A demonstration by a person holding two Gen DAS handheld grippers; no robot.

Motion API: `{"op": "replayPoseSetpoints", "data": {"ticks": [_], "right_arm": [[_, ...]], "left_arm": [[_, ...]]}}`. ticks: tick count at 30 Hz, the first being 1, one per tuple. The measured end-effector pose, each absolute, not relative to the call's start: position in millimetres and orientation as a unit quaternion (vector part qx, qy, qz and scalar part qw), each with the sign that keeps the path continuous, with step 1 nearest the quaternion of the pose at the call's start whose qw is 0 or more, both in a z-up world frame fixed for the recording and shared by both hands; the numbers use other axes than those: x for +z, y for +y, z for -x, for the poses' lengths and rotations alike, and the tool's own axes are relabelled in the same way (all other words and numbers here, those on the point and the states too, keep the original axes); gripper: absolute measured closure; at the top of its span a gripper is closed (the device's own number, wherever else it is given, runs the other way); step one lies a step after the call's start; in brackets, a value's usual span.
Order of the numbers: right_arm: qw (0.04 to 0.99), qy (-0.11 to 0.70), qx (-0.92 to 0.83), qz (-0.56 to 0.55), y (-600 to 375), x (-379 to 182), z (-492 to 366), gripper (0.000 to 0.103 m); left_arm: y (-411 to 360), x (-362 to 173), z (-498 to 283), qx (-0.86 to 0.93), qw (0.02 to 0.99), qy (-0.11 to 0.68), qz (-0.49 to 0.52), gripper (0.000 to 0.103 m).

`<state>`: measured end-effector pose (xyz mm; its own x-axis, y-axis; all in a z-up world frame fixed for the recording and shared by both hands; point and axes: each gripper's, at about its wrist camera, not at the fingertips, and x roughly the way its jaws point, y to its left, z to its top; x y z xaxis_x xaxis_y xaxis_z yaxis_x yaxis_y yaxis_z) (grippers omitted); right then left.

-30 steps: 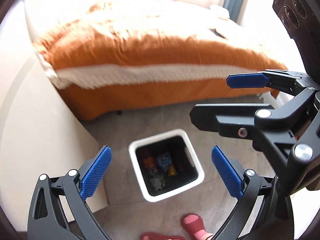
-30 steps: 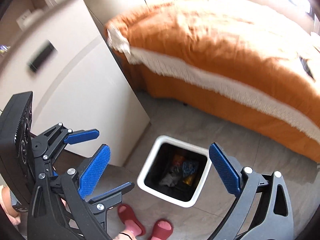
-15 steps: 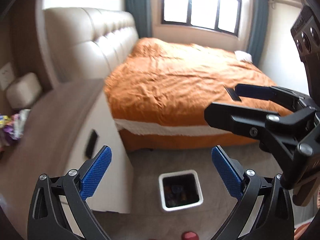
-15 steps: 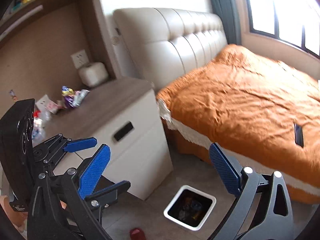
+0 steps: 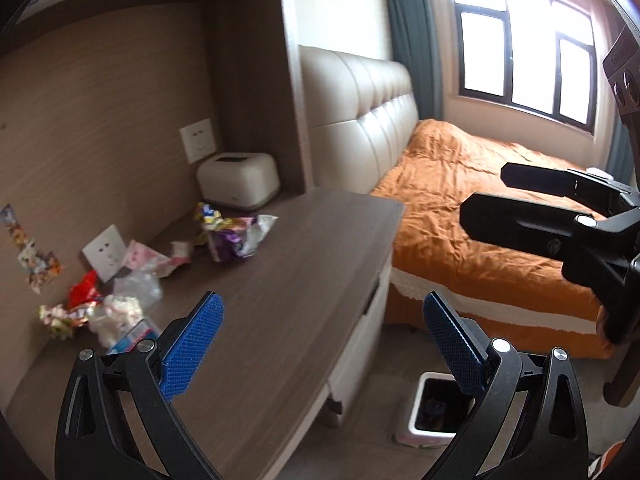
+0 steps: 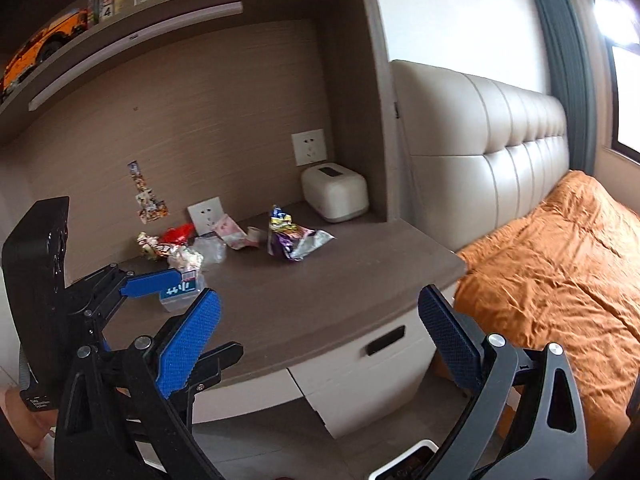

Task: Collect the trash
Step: 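Move both open tools back to the desk toward the wrapper and cup, then grasp the white paper cup with the left tool while the right tool grasps the purple wrapper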

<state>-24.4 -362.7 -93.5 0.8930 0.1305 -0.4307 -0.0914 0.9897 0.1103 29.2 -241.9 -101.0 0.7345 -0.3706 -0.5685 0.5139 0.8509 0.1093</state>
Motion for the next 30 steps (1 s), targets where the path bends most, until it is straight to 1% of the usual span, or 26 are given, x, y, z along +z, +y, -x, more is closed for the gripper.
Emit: {"op": "replayPoseSetpoints", "data": {"ticks": [6, 16, 20, 24, 30], "right_arm": [[0.969, 0.226, 0.097, -0.014, -321, -89, -14, 0.005], [0.958, 0.250, 0.140, 0.004, -244, -95, -109, 0.005], [0.956, 0.257, 0.144, 0.011, -226, -105, -139, 0.005], [0.958, 0.257, 0.130, 0.016, -218, -114, -165, 0.005], [0.959, 0.266, 0.098, 0.010, -231, -128, -201, 0.005]], "left_arm": [[-178, -106, -56, -0.165, 0.937, 0.287, -0.113, 0.005], [-97, -112, -126, -0.125, 0.941, 0.303, -0.081, 0.005], [-76, -119, -158, -0.113, 0.942, 0.306, -0.082, 0.005], [-57, -125, -182, -0.119, 0.939, 0.318, -0.061, 0.005], [-69, -124, -218, -0.142, 0.940, 0.300, -0.080, 0.005]]}}
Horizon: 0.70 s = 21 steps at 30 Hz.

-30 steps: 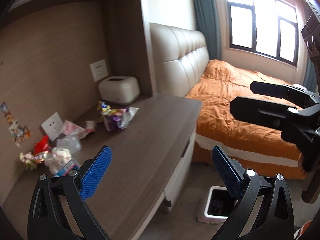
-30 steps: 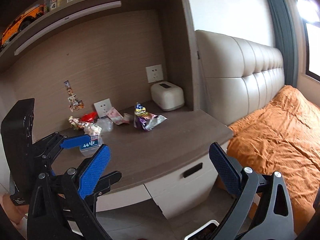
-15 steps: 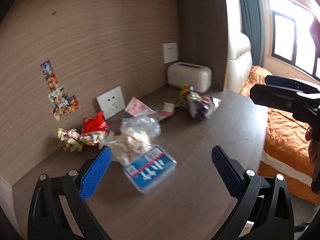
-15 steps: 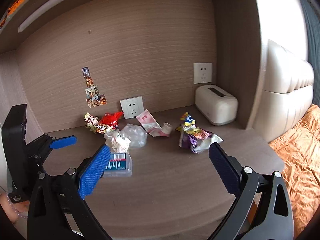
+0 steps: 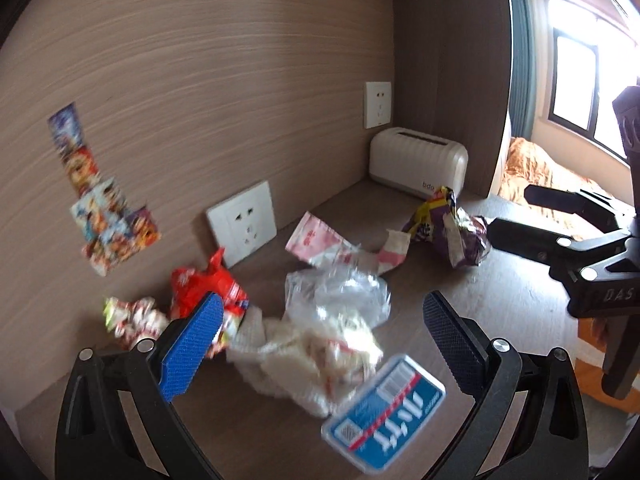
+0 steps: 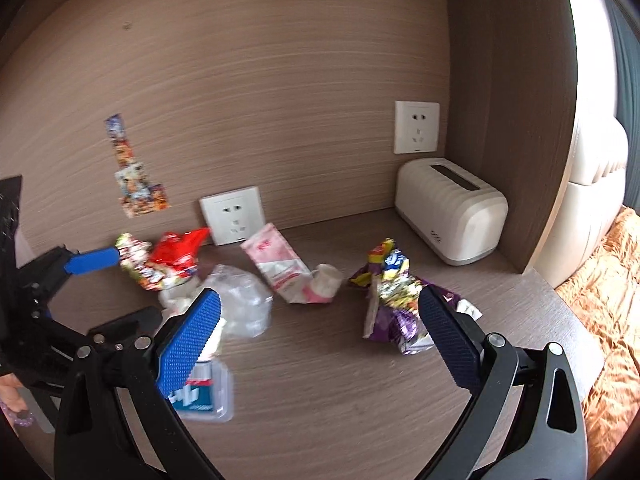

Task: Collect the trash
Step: 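Grasp the white paper cup with the left tool while the right tool grasps the purple wrapper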

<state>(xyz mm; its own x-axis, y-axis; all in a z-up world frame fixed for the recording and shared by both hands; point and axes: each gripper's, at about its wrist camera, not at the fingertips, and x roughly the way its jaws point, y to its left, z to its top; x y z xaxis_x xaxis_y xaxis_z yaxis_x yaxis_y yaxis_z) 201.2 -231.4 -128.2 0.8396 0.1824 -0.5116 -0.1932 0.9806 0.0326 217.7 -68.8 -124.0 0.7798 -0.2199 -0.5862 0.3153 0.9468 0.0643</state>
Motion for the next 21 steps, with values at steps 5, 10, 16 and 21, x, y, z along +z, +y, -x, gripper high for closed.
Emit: {"op": "replayPoseSetpoints", "data": {"ticks": [5, 10, 16, 21], "right_arm": [[0.960, 0.269, 0.076, 0.001, -245, -138, -224, 0.005], [0.960, 0.273, 0.053, -0.023, -264, -146, -247, 0.005], [0.955, 0.295, 0.017, -0.013, -275, -164, -276, 0.005], [0.947, 0.321, 0.016, -0.009, -280, -180, -296, 0.005]], "left_arm": [[-90, -122, -250, -0.181, 0.935, 0.287, -0.100, 0.005], [-109, -128, -284, -0.229, 0.919, 0.297, -0.120, 0.005], [-139, -157, -325, -0.286, 0.878, 0.350, -0.160, 0.005], [-163, -177, -353, -0.302, 0.839, 0.404, -0.203, 0.006]]}}
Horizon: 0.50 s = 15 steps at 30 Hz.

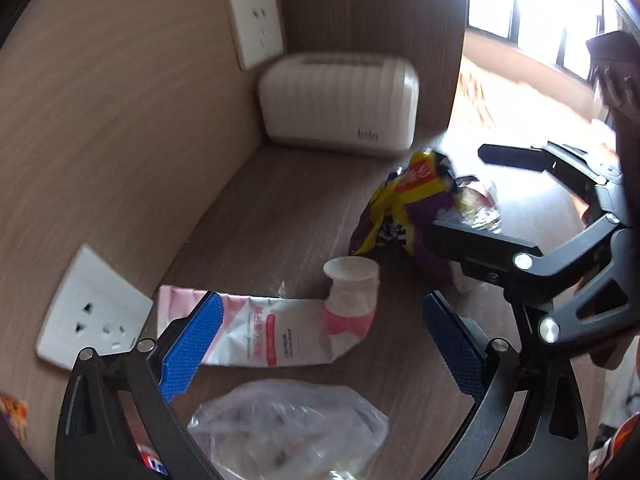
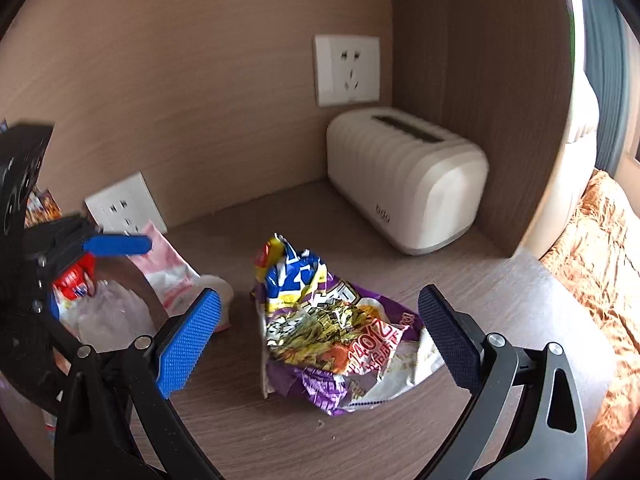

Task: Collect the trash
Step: 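Grasp the white paper cup with the left tool while the right tool grasps the purple wrapper, then carry the cup and purple wrapper toward the white bin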

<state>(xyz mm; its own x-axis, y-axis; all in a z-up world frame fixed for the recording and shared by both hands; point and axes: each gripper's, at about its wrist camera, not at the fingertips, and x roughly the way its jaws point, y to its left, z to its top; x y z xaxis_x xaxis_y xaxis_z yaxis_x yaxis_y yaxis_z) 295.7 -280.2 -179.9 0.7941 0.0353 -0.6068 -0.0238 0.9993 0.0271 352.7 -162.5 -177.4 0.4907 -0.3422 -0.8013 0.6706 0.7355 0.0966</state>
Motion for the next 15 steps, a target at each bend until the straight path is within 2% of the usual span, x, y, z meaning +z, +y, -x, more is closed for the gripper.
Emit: {"op": "replayPoseSetpoints", "data": {"ticks": [3, 5, 6, 7, 9, 10, 11, 12, 14, 15], "right_arm": [[0.941, 0.337, 0.013, -0.004, -281, -187, -306, 0.005], [0.939, 0.344, 0.011, -0.002, -281, -191, -310, 0.005], [0.937, 0.349, 0.012, -0.001, -280, -194, -312, 0.005], [0.936, 0.352, 0.012, 0.000, -280, -196, -313, 0.005], [0.935, 0.355, 0.014, -0.002, -279, -199, -314, 0.009], [0.933, 0.360, 0.016, -0.007, -280, -201, -315, 0.026], [0.930, 0.368, 0.012, -0.001, -279, -204, -316, 0.035], [0.929, 0.369, 0.017, 0.000, -277, -206, -316, 0.038], [0.930, 0.367, 0.025, 0.001, -275, -206, -315, 0.054], [0.931, 0.365, 0.025, 0.003, -274, -204, -314, 0.057]], "left_arm": [[-175, -187, -361, -0.302, 0.822, 0.421, -0.238, 0.022], [-182, -197, -364, -0.300, 0.811, 0.434, -0.254, 0.046], [-185, -201, -364, -0.304, 0.806, 0.437, -0.259, 0.048], [-186, -201, -364, -0.309, 0.804, 0.437, -0.258, 0.056], [-188, -201, -362, -0.313, 0.803, 0.435, -0.262, 0.062], [-190, -201, -359, -0.316, 0.804, 0.430, -0.264, 0.066], [-191, -202, -355, -0.318, 0.805, 0.426, -0.264, 0.072], [-189, -202, -350, -0.317, 0.806, 0.423, -0.265, 0.075], [-190, -201, -343, -0.312, 0.812, 0.413, -0.270, 0.074], [-189, -199, -339, -0.314, 0.815, 0.411, -0.261, 0.075]]}}
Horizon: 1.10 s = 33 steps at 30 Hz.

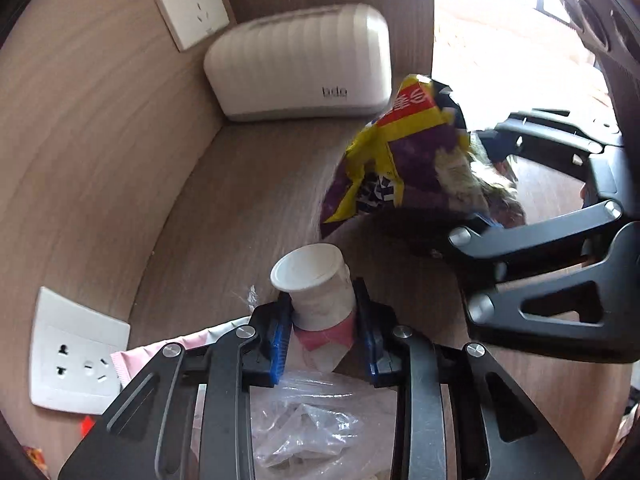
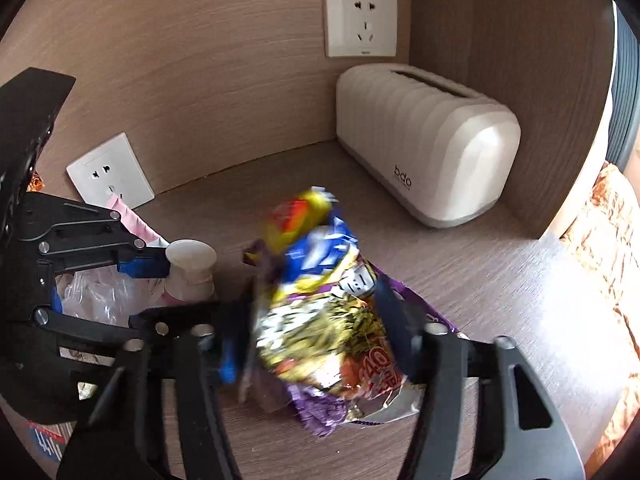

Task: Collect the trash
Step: 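Carry the cup and purple wrapper toward the white bin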

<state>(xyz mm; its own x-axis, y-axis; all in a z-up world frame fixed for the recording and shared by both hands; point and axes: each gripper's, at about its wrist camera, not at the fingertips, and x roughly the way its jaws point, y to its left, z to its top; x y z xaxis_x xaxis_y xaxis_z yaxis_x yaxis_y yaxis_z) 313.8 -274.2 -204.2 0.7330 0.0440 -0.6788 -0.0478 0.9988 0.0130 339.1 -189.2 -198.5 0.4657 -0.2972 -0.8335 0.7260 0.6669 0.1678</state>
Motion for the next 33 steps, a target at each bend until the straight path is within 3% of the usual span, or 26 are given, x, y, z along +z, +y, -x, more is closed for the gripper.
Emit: {"op": "replayPoseSetpoints", "data": {"ticks": [19, 24, 33], "right_arm": [[0.983, 0.179, -0.007, -0.037, -331, -42, -161, 0.059], [0.984, 0.171, -0.043, -0.024, -353, -29, -99, 0.059], [0.971, 0.208, -0.116, -0.030, -401, -47, 6, 0.059]], "left_arm": [[-203, -43, -217, -0.366, 0.876, 0.270, -0.161, 0.075], [-235, -34, -157, -0.407, 0.864, 0.261, -0.138, 0.075], [-320, -64, -81, -0.481, 0.820, 0.288, -0.116, 0.075]]}}
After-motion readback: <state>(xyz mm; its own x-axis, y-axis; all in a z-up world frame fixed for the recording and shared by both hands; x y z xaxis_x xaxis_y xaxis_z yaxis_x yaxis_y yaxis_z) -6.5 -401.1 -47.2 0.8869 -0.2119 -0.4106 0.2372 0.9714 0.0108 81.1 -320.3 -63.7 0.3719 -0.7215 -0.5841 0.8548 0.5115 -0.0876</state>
